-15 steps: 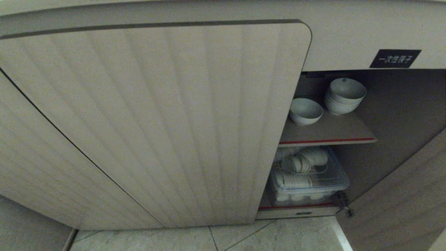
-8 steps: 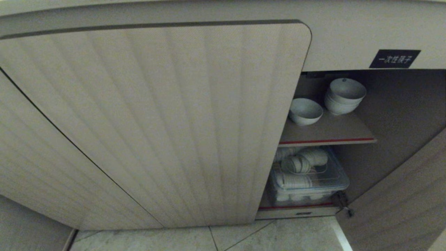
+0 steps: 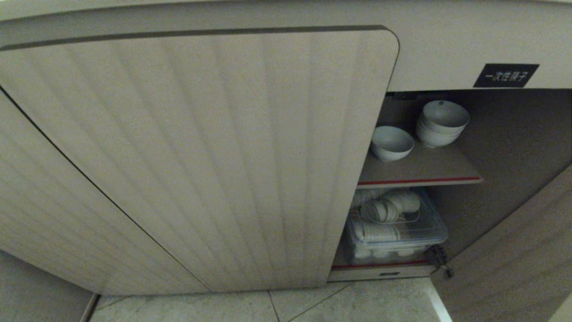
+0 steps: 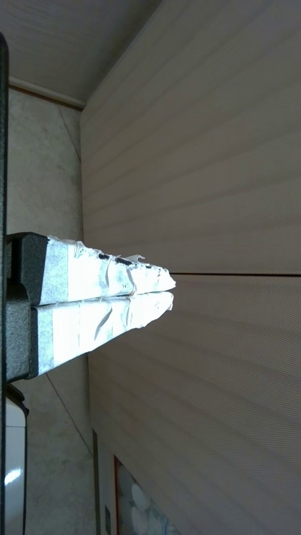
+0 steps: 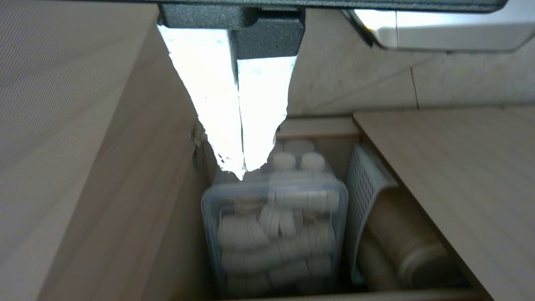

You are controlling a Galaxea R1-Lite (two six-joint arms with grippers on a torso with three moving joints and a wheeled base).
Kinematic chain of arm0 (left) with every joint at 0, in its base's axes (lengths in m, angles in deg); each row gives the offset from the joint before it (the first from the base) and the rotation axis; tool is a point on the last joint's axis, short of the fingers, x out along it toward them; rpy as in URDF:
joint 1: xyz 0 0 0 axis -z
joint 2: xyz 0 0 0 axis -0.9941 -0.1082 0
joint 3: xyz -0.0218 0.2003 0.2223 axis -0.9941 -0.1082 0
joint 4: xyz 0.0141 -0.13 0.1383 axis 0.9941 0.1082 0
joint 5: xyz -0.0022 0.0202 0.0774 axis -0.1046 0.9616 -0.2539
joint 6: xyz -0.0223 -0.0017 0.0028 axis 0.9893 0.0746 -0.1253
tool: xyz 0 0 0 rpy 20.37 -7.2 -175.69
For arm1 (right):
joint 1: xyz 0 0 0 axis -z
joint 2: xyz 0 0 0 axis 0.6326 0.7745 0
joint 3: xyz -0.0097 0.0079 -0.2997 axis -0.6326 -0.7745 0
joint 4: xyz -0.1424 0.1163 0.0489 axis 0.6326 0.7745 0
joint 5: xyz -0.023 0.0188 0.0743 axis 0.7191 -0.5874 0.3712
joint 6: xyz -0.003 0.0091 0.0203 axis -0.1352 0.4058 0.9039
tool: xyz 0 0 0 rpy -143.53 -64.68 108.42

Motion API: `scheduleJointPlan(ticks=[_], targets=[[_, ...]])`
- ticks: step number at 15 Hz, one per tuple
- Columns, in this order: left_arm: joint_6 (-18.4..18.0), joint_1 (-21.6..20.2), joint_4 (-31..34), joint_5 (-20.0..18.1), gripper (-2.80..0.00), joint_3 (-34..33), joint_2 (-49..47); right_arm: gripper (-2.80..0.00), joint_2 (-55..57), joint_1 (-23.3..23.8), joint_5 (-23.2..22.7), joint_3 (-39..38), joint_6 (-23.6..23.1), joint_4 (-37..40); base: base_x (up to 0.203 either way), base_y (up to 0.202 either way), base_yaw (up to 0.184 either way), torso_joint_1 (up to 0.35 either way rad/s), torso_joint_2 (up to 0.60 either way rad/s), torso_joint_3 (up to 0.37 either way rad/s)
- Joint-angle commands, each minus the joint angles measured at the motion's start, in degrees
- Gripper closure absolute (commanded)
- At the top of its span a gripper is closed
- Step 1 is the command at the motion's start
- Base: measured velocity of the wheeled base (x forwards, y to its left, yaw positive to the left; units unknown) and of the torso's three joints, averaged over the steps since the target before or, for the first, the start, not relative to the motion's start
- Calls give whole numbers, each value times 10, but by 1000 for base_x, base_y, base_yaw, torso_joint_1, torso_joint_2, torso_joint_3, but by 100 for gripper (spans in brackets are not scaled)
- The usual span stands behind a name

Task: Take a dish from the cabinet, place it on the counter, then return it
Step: Close the cabinet door

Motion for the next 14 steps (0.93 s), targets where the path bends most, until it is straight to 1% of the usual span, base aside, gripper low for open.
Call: scheduleJointPlan(ticks=[1,3,4,5,14], targets=[[0,0,0,0,0,0,0,0,-29,0,0,0,1,0,0,0,0,0,0,0],[0,0,0,0,0,0,0,0,-29,0,1,0,6,0,0,0,0,0,0,0],[0,0,0,0,0,0,0,0,-29,0,1,0,18,0,0,0,0,0,0,0],[0,0,0,0,0,0,0,0,-29,0,1,0,21,0,0,0,0,0,0,0],[0,0,0,0,0,0,0,0,-29,0,-1,1,22,-1,0,0,0,0,0,0]])
